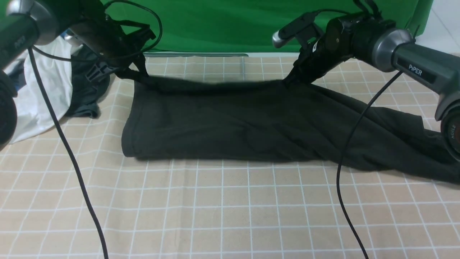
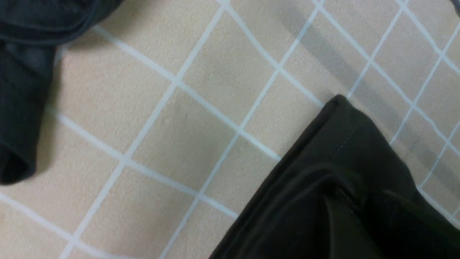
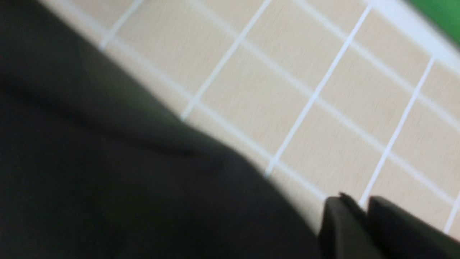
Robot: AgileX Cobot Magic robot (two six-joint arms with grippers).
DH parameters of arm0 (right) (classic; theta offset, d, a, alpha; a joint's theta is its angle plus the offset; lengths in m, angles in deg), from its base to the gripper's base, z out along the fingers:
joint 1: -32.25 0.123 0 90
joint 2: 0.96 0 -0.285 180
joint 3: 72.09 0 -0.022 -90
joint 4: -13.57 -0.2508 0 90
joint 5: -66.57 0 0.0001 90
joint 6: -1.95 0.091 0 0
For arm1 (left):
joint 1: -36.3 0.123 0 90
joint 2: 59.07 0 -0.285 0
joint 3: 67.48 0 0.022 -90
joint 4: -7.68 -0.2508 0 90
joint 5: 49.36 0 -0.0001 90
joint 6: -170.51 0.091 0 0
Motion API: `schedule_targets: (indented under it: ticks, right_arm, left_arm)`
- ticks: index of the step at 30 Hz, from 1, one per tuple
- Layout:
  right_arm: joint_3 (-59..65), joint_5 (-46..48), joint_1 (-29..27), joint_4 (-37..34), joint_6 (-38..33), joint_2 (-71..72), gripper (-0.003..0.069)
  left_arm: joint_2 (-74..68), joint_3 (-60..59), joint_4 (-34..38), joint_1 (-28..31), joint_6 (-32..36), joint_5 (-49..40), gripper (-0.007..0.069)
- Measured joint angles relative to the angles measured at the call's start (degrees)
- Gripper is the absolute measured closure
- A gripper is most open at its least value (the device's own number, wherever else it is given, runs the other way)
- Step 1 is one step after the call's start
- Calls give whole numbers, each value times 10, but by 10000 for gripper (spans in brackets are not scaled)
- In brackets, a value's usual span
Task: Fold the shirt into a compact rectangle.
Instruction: 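Fold the black garment in half by bringing its near edge over to the far edge, then pull the folded dark garment lengthwise by its ends to straighten it flat on the table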
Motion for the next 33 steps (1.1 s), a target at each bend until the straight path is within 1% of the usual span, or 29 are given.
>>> schedule_targets:
  ticks: [1, 2, 4, 5, 6, 7, 8, 9, 11, 12, 13, 14, 15, 17, 20, 22, 24, 27, 32, 33]
  right_arm:
    - [0, -2, 0, 0, 1, 1, 449]
    - [0, -10, 0, 7, 4, 5, 346]
    - [0, 4, 0, 15, 10, 16, 256]
    - [0, 29, 0, 23, 12, 28, 218]
    - [0, 44, 0, 30, 16, 36, 209]
    - [0, 85, 0, 41, 27, 57, 216]
    - [0, 111, 0, 46, 36, 72, 238]
    - [0, 118, 0, 48, 36, 76, 246]
    - [0, 187, -5, 49, 59, 117, 379]
    - [0, 197, -5, 46, 60, 124, 411]
    - [-1, 229, -7, 39, 61, 147, 533]
    - [-1, 247, -7, 32, 59, 161, 583]
    - [-1, 261, -8, 25, 58, 168, 608]
    - [-1, 284, -8, 10, 56, 174, 622]
    - [-1, 307, -8, -16, 49, 175, 622]
    - [-1, 316, -8, -26, 42, 175, 622]
    - [-1, 317, -8, -31, 41, 175, 622]
    - [-1, 319, -8, -43, 41, 175, 622]
    - [-1, 319, -9, -49, 41, 175, 622]
    - [-1, 321, -9, -49, 41, 175, 622]
  left_arm:
    - [0, 0, 0, 0, 1, 0, 466]
    - [-2, 3, 0, 0, 10, 7, 417]
    - [0, 15, -3, 0, 14, -1, 361]
    - [2, 25, -4, 0, 20, -14, 342]
    - [5, 34, -4, 0, 28, -27, 333]
    - [10, 45, -2, 0, 42, -48, 333]
    - [15, 51, 4, 0, 55, -65, 340]
    - [16, 52, 6, 0, 58, -69, 340]
    - [30, 60, 30, -5, 105, -106, 391]
    - [34, 62, 35, -9, 118, -115, 412]
    - [39, 63, 35, -22, 147, -133, 481]
    - [40, 64, 31, -34, 159, -145, 528]
    - [38, 64, 25, -47, 168, -157, 564]
    - [27, 64, 5, -75, 180, -168, 601]
    - [-5, 64, -15, -104, 186, -174, 613]
    - [-34, 64, -23, -112, 189, -174, 613]
    - [-48, 64, -28, -113, 189, -172, 612]
    - [-81, 64, -47, -112, 170, -149, 612]
    - [-96, 67, -69, -106, 156, -95, 611]
    - [-98, 67, -77, -104, 146, -61, 611]
